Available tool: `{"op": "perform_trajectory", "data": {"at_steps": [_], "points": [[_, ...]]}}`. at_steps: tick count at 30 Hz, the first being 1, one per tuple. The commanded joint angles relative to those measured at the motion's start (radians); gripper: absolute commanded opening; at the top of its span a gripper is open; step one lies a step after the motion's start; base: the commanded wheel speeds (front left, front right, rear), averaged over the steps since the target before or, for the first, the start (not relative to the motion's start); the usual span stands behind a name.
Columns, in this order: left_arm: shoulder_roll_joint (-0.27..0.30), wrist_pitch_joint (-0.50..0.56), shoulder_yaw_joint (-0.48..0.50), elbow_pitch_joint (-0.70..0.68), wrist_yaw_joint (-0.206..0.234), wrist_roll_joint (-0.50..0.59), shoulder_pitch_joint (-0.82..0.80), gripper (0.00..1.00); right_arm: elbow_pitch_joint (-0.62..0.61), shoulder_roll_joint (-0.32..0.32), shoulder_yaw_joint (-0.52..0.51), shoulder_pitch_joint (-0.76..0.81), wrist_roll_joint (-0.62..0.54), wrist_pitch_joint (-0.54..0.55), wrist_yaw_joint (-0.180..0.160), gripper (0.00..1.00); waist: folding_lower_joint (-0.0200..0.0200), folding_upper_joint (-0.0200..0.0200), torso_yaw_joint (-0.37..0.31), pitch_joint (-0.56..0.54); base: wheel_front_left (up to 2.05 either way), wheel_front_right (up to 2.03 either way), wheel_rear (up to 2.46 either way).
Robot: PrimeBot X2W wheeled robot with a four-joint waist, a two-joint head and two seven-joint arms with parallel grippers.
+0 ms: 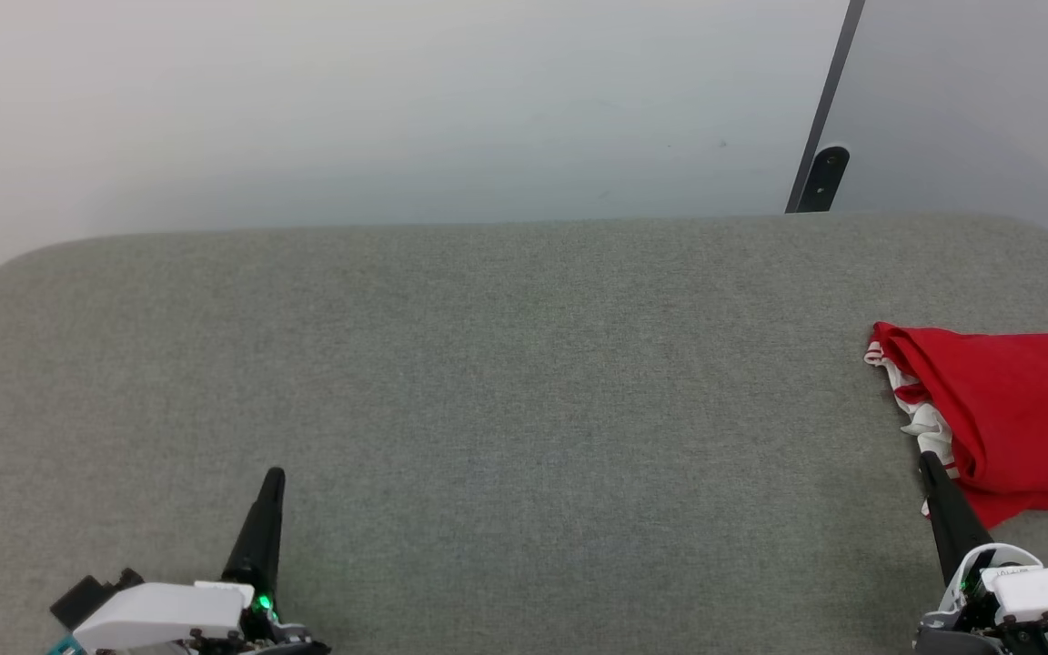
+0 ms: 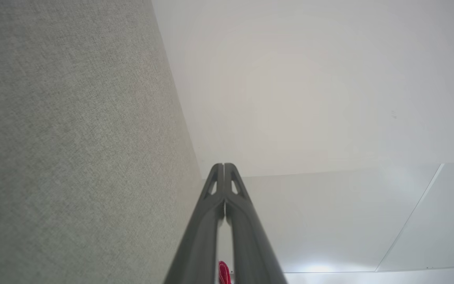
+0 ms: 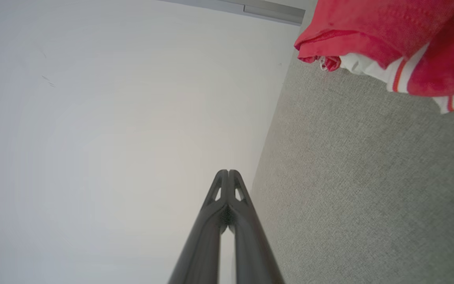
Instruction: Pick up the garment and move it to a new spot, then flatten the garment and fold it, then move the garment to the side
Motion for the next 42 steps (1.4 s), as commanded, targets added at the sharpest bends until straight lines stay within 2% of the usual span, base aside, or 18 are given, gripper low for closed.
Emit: {"op": "perform_trajectory", "data": {"at_steps": [1,19,42], "points": [[-0.001,0.005,0.004,0.001,-0.005,-0.016,-0.017,0.0,0.001,0.001,-0.004,-0.019,0.017,-0.002,-0.001,0.0,0.0,0.0,0.0,0.0,0.0,0.0,0.0],[-0.006,0.036,0.017,0.024,-0.012,-0.131,-0.047,0.0,0.031,0.016,-0.009,-0.041,0.122,-0.011,-0.001,0.0,0.0,0.0,0.002,0.0,0.0,0.0,0.0],[-0.009,0.039,0.021,0.023,-0.012,-0.122,-0.046,0.0,0.03,0.015,-0.008,-0.035,0.118,-0.012,-0.001,0.0,0.0,0.0,0.002,0.0,0.0,0.0,0.0]]}}
